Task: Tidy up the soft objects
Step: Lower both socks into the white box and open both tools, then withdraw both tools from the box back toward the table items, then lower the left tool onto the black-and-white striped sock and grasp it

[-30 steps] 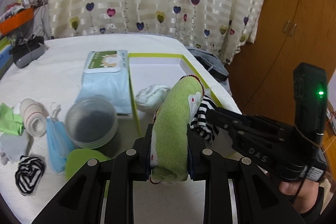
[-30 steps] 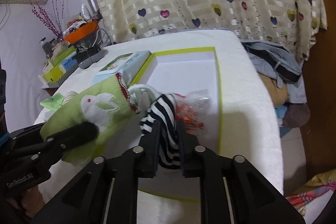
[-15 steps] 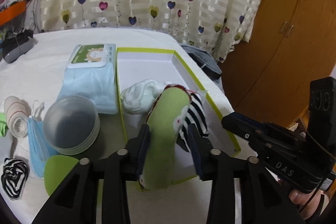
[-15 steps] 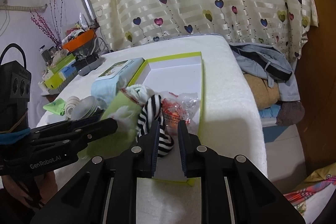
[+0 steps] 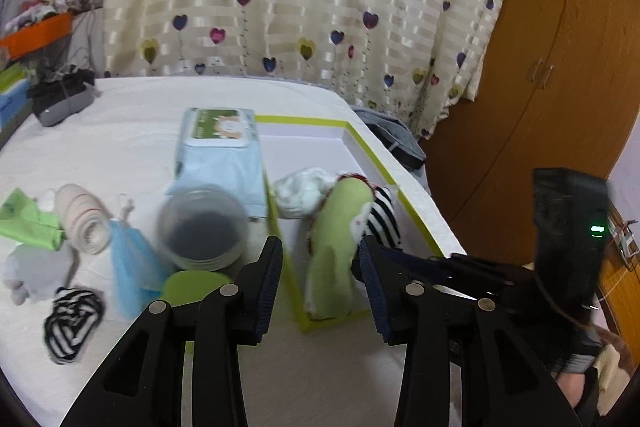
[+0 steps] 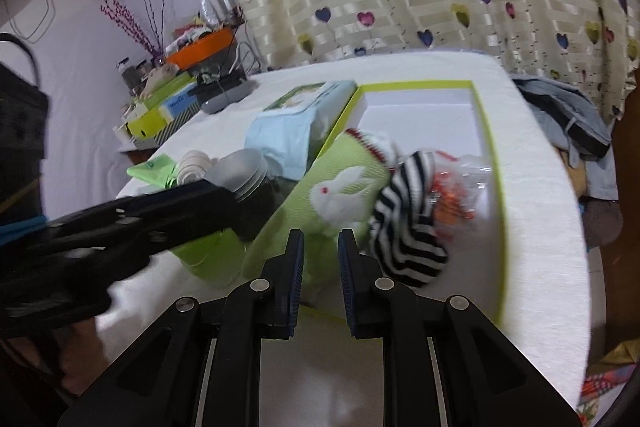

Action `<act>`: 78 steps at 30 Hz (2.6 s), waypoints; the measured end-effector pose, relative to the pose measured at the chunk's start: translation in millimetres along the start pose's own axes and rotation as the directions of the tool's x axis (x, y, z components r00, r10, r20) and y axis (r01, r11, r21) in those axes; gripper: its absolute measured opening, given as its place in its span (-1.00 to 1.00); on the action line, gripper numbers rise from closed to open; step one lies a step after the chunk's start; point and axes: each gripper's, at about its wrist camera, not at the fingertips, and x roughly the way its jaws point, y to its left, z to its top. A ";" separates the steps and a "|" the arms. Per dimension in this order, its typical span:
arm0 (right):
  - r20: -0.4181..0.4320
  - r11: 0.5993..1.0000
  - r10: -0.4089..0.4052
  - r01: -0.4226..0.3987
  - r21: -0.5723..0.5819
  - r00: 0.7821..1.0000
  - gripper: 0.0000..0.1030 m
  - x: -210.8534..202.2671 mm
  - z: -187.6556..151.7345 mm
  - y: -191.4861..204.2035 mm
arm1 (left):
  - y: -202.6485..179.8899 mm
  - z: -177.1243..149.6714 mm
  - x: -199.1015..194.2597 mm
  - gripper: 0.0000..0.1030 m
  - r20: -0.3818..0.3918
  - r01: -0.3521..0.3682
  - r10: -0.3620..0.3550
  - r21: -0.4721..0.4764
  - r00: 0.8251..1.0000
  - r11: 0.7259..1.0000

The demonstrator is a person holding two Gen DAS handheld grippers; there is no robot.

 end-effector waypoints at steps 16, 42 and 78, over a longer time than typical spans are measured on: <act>-0.026 0.987 -0.154 0.155 0.036 0.988 -0.64 40.1 38.4 -23.7 | 44.5 -0.5 -15.2 -0.24 0.021 -0.059 0.061 -0.077 0.998 0.995; -0.007 0.981 -0.192 0.191 -0.033 0.981 -0.64 4.0 11.7 29.8 | 79.5 -23.7 -58.0 -0.24 0.041 -0.133 0.138 -0.115 0.990 0.984; 0.076 0.987 -0.091 0.100 -0.127 0.993 0.26 -52.6 -14.6 104.2 | 137.4 -62.3 -97.5 -0.24 0.044 -0.211 0.224 -0.198 0.974 0.957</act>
